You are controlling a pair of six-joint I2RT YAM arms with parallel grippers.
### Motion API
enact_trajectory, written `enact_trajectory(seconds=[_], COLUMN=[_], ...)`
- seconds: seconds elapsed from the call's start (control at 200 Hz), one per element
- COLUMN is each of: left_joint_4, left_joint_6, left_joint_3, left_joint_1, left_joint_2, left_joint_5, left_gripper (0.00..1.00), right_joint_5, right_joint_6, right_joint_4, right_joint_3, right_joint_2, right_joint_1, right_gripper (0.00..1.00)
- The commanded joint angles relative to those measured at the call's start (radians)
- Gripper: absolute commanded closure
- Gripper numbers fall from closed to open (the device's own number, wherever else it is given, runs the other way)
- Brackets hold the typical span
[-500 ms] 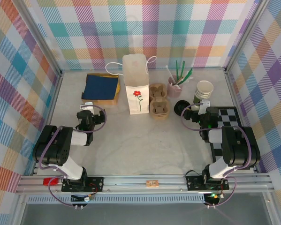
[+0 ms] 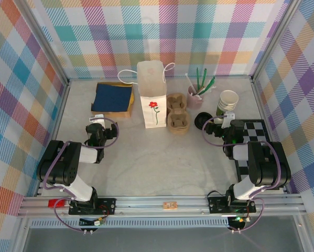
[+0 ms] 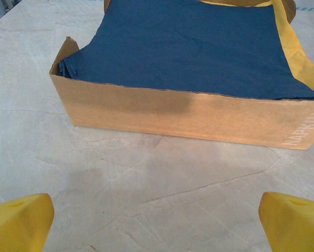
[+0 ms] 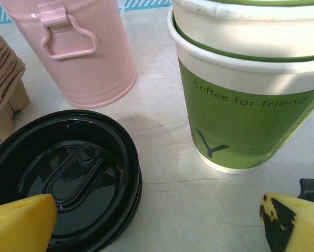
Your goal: Pack the takeout coffee
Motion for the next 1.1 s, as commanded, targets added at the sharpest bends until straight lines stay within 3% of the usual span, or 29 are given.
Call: enact_trajectory(seconds=[0.0,0.36,0.49,0.675,0.955,1.01,1.095], left_joint_4=[-0.002,-0.002,0.003,-0.068,-0.392,-0.480,-0.597], left_joint_6=[-0.007,-0.007,-0.005,-0.021,-0.078,-0.134,-0.236], left_joint_3=[0.016,0.016,0.012,0.019,0.109,0.138,0.195], left_joint_1=[0.013,0.013,0.012,-0.003,-0.030,-0.031,-0.034], left_joint_2=[-0.014,-0.014,-0.015,-0.085,-0.271,-0.314,-0.370], left_joint_5=[0.011,0.012,0.008,-0.085,-0.167,-0.165,-0.150], left_gripper=[0.00,0.00,0.04,0.06,0.06,0.06,0.06], right_joint_5=[-0.022,-0.022,-0.021,-0.041,-0.021,0.040,0.253], right_joint_6=[-0.013,-0.012,-0.012,-0.028,0.047,0.163,0.480], right_joint_4=[0.026,0.026,0.026,0.007,-0.397,-0.592,-1.002], right_joint_3=[0.009,0.009,0.009,-0.009,0.032,0.101,0.240], right_joint_2=[-0.012,-0.012,-0.012,-0.076,-0.403,-0.434,-0.437], right_joint_1=[0.003,0.004,0.005,0.010,0.033,0.033,0.033], right_gripper=[0.01,0.01,0.01,0.01,0.01,0.01,0.01])
